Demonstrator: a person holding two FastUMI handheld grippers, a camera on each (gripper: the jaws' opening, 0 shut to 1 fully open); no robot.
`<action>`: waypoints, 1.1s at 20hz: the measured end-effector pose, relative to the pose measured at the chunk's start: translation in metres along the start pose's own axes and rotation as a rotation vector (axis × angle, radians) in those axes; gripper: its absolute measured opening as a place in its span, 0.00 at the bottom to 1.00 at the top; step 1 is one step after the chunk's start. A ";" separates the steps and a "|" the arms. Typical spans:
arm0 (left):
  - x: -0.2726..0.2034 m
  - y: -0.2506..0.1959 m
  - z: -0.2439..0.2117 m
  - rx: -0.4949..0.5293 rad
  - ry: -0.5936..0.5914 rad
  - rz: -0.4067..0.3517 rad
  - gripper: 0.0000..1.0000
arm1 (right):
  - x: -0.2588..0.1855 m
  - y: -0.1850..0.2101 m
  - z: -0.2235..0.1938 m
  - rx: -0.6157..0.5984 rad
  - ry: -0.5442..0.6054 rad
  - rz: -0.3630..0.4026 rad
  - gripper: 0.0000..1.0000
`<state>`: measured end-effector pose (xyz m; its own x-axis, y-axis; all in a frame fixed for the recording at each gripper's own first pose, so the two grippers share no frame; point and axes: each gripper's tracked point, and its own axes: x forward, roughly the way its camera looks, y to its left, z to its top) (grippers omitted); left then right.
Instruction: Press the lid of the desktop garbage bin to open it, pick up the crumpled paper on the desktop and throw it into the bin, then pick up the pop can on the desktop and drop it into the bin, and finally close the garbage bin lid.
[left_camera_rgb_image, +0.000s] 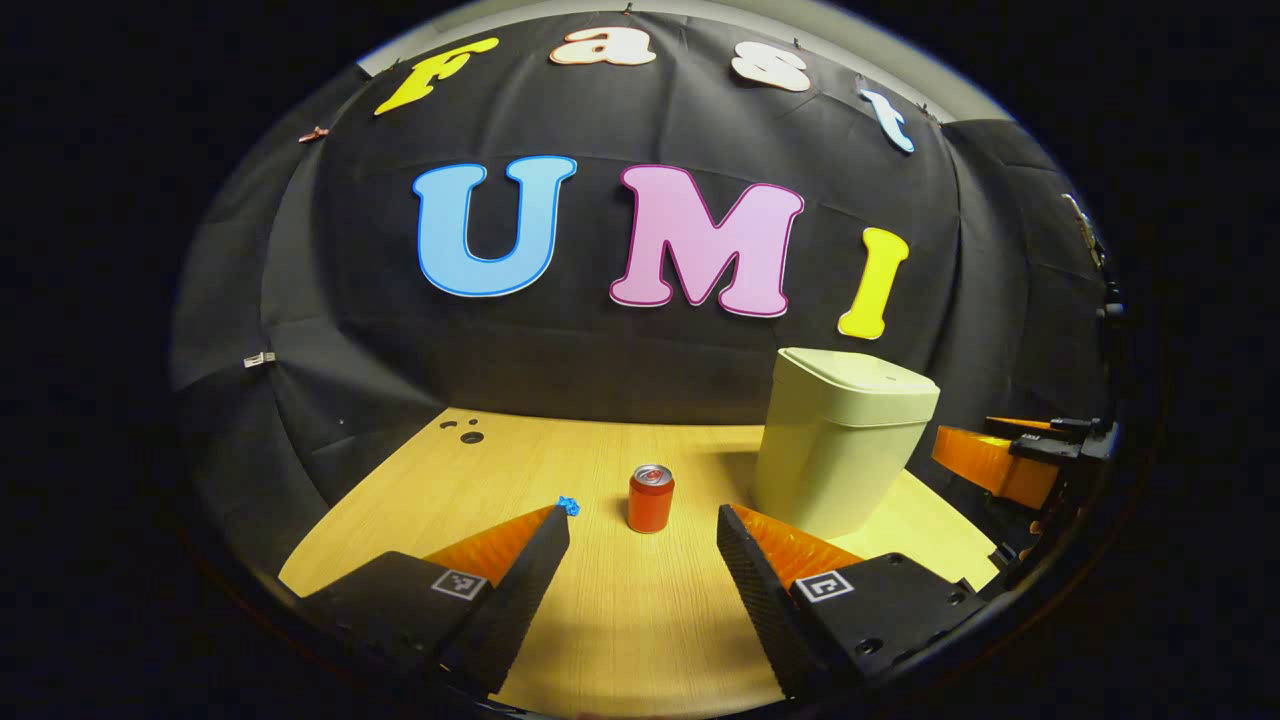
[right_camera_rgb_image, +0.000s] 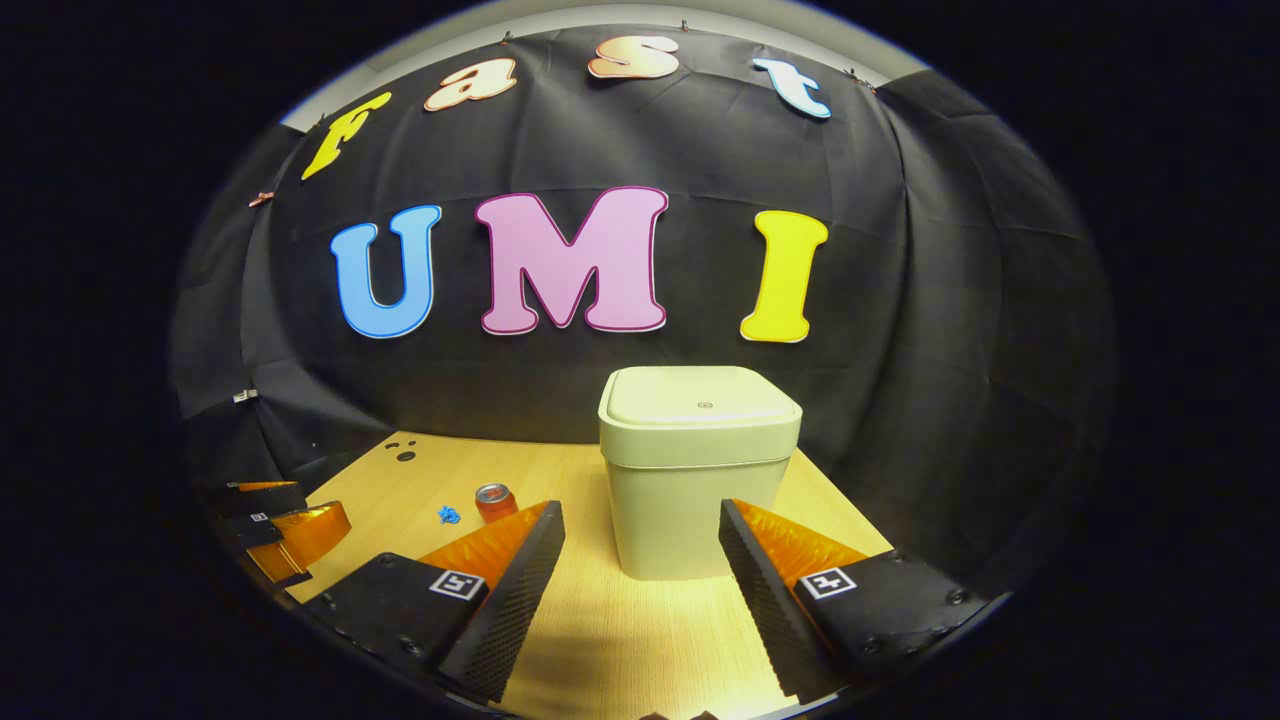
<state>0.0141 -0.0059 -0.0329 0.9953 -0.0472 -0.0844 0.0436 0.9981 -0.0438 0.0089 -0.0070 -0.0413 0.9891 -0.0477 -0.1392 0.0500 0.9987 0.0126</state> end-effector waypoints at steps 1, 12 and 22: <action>0.000 0.000 -0.001 -0.002 0.004 0.000 0.96 | -0.001 0.000 -0.001 -0.003 0.002 0.003 0.98; 0.008 0.004 -0.001 -0.015 0.004 0.008 0.96 | 0.001 0.007 0.000 -0.010 -0.001 0.023 0.88; 0.012 0.007 -0.004 -0.007 0.014 0.015 0.96 | 0.009 0.003 0.004 -0.034 -0.002 0.024 0.22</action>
<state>0.0263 0.0003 -0.0385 0.9945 -0.0325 -0.0992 0.0277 0.9984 -0.0498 0.0186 -0.0047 -0.0390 0.9902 -0.0237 -0.1374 0.0215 0.9996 -0.0177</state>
